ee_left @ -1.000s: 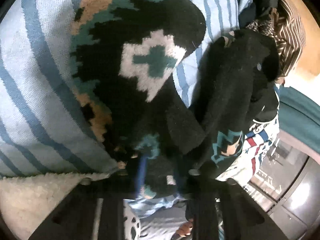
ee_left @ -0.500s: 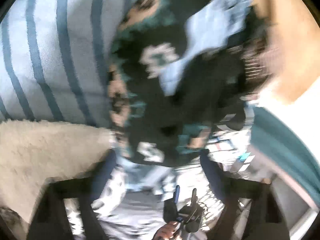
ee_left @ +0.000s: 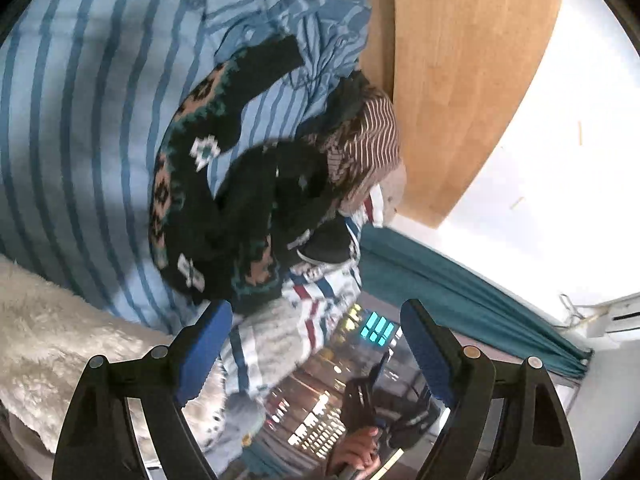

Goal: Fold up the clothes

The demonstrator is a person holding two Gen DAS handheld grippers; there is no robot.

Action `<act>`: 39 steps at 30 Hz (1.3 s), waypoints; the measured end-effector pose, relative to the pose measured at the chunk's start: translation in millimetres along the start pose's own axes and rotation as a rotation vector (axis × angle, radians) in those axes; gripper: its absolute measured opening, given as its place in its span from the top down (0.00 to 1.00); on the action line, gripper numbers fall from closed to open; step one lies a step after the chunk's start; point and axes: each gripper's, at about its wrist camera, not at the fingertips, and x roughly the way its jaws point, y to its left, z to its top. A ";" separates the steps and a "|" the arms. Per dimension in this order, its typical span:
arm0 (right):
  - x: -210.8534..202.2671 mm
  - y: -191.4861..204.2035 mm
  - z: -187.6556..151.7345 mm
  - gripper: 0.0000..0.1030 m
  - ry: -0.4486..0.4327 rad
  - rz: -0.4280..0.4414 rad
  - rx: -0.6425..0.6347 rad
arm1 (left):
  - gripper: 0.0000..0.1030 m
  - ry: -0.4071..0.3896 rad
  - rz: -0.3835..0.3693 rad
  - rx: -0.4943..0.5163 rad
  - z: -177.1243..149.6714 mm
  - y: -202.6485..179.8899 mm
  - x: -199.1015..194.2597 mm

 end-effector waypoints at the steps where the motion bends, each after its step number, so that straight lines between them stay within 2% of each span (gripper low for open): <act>1: 4.6 -5.6 -4.0 0.34 0.019 0.017 0.030 | 0.17 -0.002 -0.006 -0.005 -0.8 3.4 -3.6; 5: 15.2 -24.6 -17.5 0.35 0.015 0.022 0.120 | 0.17 0.001 -0.040 -0.019 -1.5 10.6 -17.3; 9: 9.4 -28.3 -19.2 0.34 -0.077 0.023 0.170 | 0.17 0.032 -0.133 -0.002 1.9 -3.2 -19.2; 12: 10.2 -19.7 -9.2 0.31 -0.169 -0.041 0.126 | 0.17 0.036 -0.085 0.139 11.6 -32.6 -7.7; 15: 25.8 -18.2 2.3 0.31 -0.240 -0.168 -0.022 | 0.17 0.039 -0.036 0.279 21.3 -62.0 3.8; 16: 32.4 -23.7 2.5 0.31 -0.248 -0.224 -0.086 | 0.18 0.038 -0.013 0.326 24.6 -70.1 8.5; 18: 38.2 -43.2 -3.5 0.34 -0.252 -0.345 -0.176 | 0.22 -0.001 0.133 0.426 31.2 -59.3 31.2; 20: 39.9 -77.6 -15.3 0.35 -0.247 -0.535 -0.232 | 0.27 -0.038 0.282 0.526 38.3 -47.3 55.2; 21: 37.6 -99.7 -20.7 0.36 -0.230 -0.615 -0.225 | 0.32 -0.036 0.371 0.575 45.8 -31.8 76.8; 22: 33.2 -125.5 -26.4 0.37 -0.211 -0.692 -0.205 | 0.35 -0.015 0.420 0.598 52.2 -16.7 94.6; 24: 14.1 -182.1 -41.8 0.39 -0.213 -0.752 -0.086 | 0.38 0.072 0.491 0.559 67.0 27.4 132.6; 25: 4.8 -209.5 -50.3 0.39 -0.214 -0.753 -0.004 | 0.39 0.116 0.523 0.538 73.9 49.2 151.1; 28: -15.6 -284.6 -75.1 0.41 -0.203 -0.710 0.254 | 0.39 0.259 0.550 0.448 82.8 107.9 195.8; 29: -16.2 -303.3 -80.5 0.42 -0.198 -0.696 0.307 | 0.39 0.259 0.558 0.444 83.7 118.9 203.8; 32: -11.9 -327.4 -79.4 0.42 -0.207 -0.682 0.335 | 0.39 0.235 0.582 0.451 87.9 138.0 218.2; 36: -4.8 -342.0 -56.9 0.42 -0.270 -0.628 0.356 | 0.39 0.212 0.584 0.478 89.3 132.4 221.9; 39: 11.9 -348.4 -30.9 0.42 -0.260 -0.610 0.324 | 0.55 0.172 0.617 0.567 85.6 120.9 227.3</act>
